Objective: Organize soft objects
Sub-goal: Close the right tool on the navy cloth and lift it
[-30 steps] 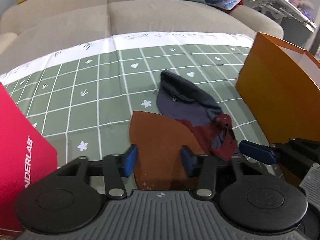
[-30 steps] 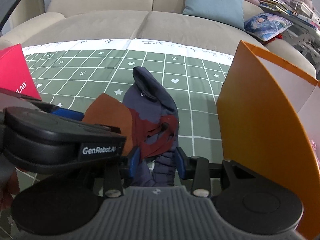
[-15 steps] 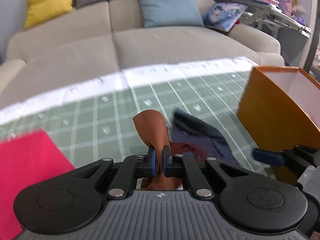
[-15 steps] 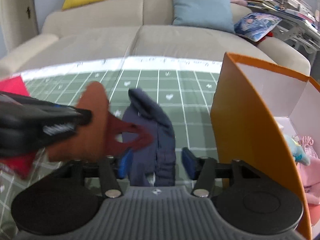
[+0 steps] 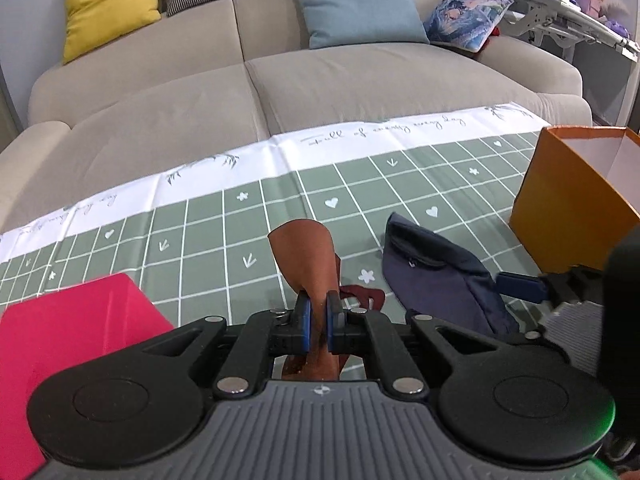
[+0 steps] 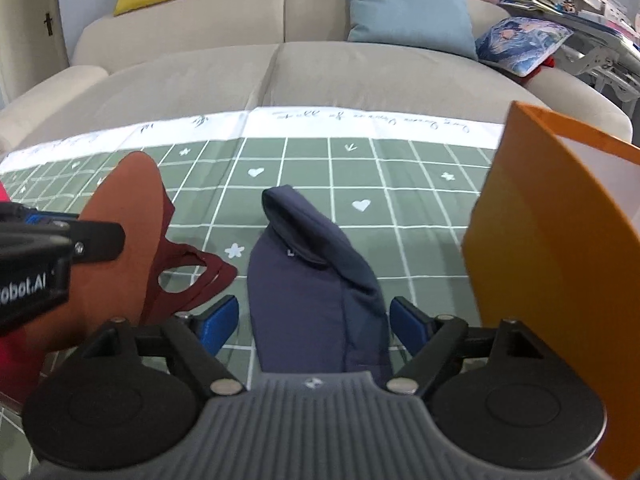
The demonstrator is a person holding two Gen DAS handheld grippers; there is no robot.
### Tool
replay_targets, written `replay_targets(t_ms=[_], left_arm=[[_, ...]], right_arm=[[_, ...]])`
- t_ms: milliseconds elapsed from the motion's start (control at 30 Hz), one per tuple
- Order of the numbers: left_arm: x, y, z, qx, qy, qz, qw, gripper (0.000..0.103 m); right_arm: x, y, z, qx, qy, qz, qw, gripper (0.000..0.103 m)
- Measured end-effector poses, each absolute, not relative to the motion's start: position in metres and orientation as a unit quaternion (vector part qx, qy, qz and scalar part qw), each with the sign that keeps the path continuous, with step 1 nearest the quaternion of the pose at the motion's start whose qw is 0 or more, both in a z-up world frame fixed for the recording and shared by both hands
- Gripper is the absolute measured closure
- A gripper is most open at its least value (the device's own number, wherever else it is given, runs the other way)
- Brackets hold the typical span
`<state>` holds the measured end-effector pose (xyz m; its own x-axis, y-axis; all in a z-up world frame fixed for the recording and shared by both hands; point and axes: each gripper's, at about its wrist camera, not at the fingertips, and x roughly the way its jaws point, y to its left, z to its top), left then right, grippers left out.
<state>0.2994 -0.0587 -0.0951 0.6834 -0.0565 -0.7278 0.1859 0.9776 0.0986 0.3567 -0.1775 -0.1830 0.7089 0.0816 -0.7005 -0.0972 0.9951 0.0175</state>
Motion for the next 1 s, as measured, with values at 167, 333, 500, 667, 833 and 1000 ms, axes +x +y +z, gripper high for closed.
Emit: replay_targets(t_ms=[167, 333, 500, 667, 833, 1000], left_arm=[[0.296, -0.059, -0.099, 0.075, 0.397, -0.070, 0.912, 0.096], [0.295, -0.061, -0.098, 0.072, 0.396, -0.070, 0.913, 0.096], [0.292, -0.058, -0.092, 0.070, 0.396, -0.063, 0.914, 0.096], [0.281, -0.058, -0.077, 0.066, 0.386, -0.062, 0.918, 0.095], [0.268, -0.060, -0.060, 0.061, 0.374, -0.061, 0.924, 0.095], [0.248, -0.060, -0.036, 0.054, 0.356, -0.063, 0.931, 0.095]], right_arm=[[0.355, -0.173, -0.187, -0.034, 0.378, 0.053, 0.924, 0.044], [0.351, -0.168, -0.186, -0.069, 0.367, 0.048, 0.926, 0.088], [0.348, -0.174, -0.180, -0.053, 0.369, 0.044, 0.927, 0.099], [0.338, -0.175, -0.164, -0.046, 0.358, 0.047, 0.932, 0.099], [0.317, -0.184, -0.144, -0.030, 0.361, 0.043, 0.931, 0.099], [0.295, -0.193, -0.114, -0.018, 0.341, 0.042, 0.939, 0.099]])
